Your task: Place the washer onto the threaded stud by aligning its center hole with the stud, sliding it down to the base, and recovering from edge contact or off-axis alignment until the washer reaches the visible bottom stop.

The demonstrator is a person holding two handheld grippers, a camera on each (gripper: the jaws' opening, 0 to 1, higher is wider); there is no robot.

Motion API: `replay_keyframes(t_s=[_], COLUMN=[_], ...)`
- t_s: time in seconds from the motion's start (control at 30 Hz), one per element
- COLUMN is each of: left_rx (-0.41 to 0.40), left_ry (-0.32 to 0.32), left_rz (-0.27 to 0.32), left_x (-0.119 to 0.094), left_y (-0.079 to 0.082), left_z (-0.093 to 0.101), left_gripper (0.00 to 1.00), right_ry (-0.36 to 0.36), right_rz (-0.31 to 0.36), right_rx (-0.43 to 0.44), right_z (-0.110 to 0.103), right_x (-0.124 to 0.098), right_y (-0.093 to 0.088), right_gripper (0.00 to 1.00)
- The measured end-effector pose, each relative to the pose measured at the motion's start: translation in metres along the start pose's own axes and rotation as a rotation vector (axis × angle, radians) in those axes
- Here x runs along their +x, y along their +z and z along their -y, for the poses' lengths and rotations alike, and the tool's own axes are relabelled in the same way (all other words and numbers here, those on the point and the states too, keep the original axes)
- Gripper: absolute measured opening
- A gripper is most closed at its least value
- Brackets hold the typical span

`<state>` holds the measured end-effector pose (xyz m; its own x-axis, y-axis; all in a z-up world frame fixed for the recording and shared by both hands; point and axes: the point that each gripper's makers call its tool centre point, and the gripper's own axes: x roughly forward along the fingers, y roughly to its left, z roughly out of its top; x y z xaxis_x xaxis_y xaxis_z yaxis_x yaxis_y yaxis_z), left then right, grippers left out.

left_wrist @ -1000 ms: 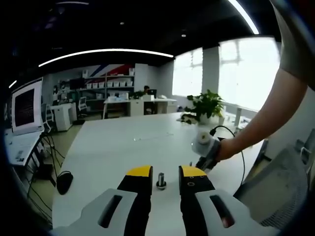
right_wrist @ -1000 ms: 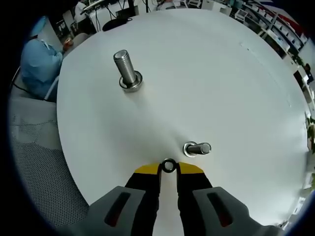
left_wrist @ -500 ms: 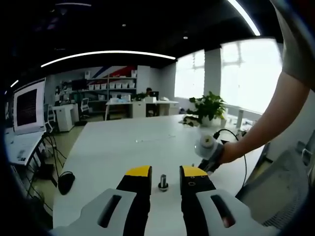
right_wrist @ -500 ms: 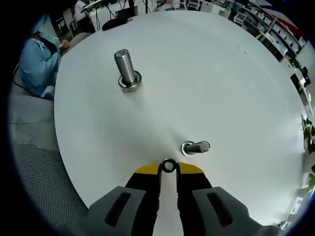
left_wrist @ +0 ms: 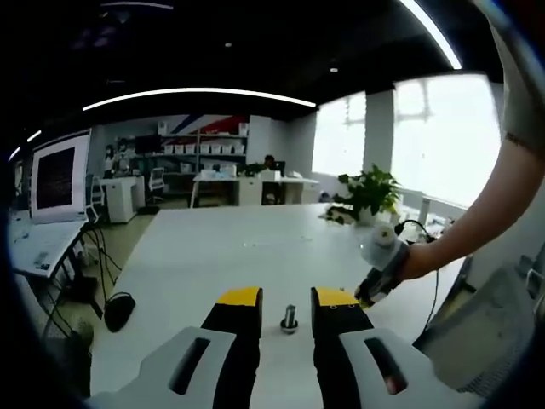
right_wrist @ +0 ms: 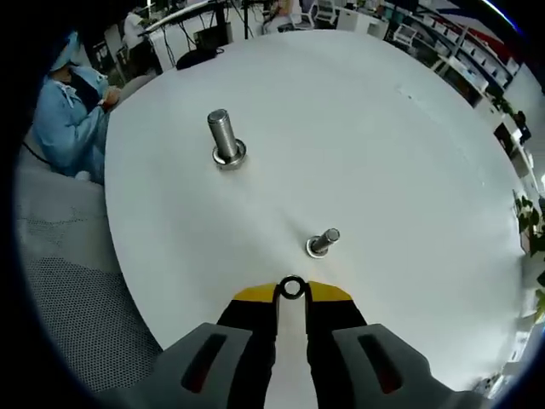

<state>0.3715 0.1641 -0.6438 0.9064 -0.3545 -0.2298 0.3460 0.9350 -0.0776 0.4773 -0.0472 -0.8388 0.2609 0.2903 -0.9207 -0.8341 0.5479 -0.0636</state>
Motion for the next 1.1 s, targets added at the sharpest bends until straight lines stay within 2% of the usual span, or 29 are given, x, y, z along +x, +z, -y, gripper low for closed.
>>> replay_keyframes(t_s=[0.13, 0.47, 0.7, 0.87, 1.1], left_rx=[0.015, 0.022, 0.007, 0.006, -0.001], left_ry=[-0.003, -0.002, 0.006, 0.000, 0.003], left_rz=[0.005, 0.026, 0.027, 0.030, 0.024], left_x=[0.000, -0.001, -0.002, -0.002, -0.002], left_y=[0.002, 0.006, 0.006, 0.006, 0.005], left_z=[0.002, 0.002, -0.002, 0.000, -0.002], left_gripper=[0.20, 0.20, 0.20, 0.20, 0.20], right_ry=[-0.007, -0.040, -0.056, -0.060, -0.031], right_rz=[0.012, 0.072, 0.090, 0.039, 0.001], right_rx=[-0.008, -0.082, -0.108, -0.173, -0.178], right_z=[0.005, 0.024, 0.031, 0.032, 0.031], right_x=[-0.013, -0.050, -0.065, -0.059, -0.040], right_y=[0.005, 0.040, 0.056, 0.057, 0.056], right_gripper=[0.13, 0.13, 0.13, 0.13, 0.13])
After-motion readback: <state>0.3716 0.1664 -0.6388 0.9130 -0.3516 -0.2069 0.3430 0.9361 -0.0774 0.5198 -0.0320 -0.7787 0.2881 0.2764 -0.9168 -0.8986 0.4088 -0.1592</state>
